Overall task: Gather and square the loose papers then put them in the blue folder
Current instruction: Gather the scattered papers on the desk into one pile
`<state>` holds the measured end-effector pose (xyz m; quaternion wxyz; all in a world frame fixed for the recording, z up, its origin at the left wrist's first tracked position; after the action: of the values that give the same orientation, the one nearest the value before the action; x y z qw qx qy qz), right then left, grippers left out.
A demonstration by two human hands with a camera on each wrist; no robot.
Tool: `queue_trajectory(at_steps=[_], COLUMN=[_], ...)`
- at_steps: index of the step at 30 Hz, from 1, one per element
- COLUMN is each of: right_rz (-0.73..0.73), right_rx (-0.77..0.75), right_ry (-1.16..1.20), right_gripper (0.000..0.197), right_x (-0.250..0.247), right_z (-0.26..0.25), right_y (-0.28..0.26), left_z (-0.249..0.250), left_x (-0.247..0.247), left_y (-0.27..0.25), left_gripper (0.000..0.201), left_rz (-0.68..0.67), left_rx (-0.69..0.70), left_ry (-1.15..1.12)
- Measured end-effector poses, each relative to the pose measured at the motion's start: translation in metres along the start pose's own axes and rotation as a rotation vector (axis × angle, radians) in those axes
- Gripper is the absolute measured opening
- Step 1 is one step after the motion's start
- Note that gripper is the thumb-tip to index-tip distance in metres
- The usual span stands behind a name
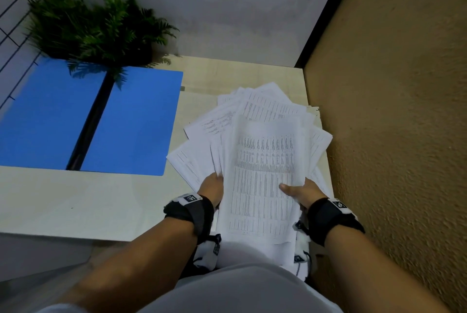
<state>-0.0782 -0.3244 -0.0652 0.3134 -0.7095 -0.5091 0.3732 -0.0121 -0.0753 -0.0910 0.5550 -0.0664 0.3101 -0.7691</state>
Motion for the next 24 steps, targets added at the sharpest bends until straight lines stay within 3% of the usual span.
queue_trajectory(at_steps=[2, 4, 6, 8, 10, 12, 15, 17, 18, 19, 21, 24], right_rz=[-0.014, -0.099, -0.221, -0.309, -0.306, -0.227, 0.094, 0.423, 0.52, 0.536, 0.417, 0.267], right_rx=[-0.011, -0.032, -0.083, -0.137, -0.16, -0.162, -0.115, -0.044, 0.001, 0.053, 0.049, -0.069], right_ry=[0.1, 0.233, 0.295, 0.276, 0.186, 0.118, 0.217, 0.16, 0.07, 0.024, 0.178, 0.449], right_gripper=[0.068, 0.062, 0.051, 0.049, 0.047, 0.046, 0.049, 0.057, 0.065, 0.076, 0.091, 0.064], right_x=[-0.003, 0.0, 0.012, 0.025, 0.039, 0.049, 0.031, 0.001, -0.008, -0.012, -0.014, -0.006], right_z=[-0.006, -0.017, -0.036, -0.056, -0.073, -0.082, -0.077, -0.065, -0.058, -0.049, -0.031, -0.029], right_y=[0.0, -0.005, -0.018, -0.032, -0.043, -0.042, -0.018, -0.003, 0.001, 0.008, 0.039, 0.046], left_z=[0.005, 0.021, 0.032, 0.042, 0.038, 0.022, -0.004, -0.012, -0.016, -0.021, -0.026, -0.034], left_x=[-0.003, -0.011, -0.021, -0.032, -0.042, -0.063, -0.088, -0.094, -0.095, -0.094, -0.089, -0.084], left_y=[-0.005, -0.017, -0.024, -0.027, -0.024, -0.016, -0.009, -0.011, -0.011, -0.01, -0.009, -0.001], left_gripper=[0.093, 0.115, 0.11, 0.084, 0.064, 0.062, 0.078, 0.063, 0.054, 0.05, 0.054, 0.059], left_rz=[0.032, 0.029, 0.028, -0.018, -0.051, 0.039, 0.19, 0.221, 0.223, 0.22, 0.209, 0.199], left_rx=[-0.069, -0.042, 0.076, 0.203, 0.195, 0.151, 0.063, 0.014, -0.005, -0.021, -0.015, -0.005], left_ry=[-0.221, -0.297, -0.299, -0.394, -0.453, -0.409, -0.257, -0.137, -0.087, -0.081, -0.146, -0.129])
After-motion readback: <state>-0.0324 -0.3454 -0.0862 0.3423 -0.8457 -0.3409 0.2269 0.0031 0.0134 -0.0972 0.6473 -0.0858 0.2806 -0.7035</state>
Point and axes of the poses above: each hand's wrist, its own y-axis towards the middle knuckle, its own x-axis out of the palm, z = x × y, the point moved 7 cm from there along y, towards the middle knuckle, and after that the axes turned 13 degrees about x, right-handed, at the moved point
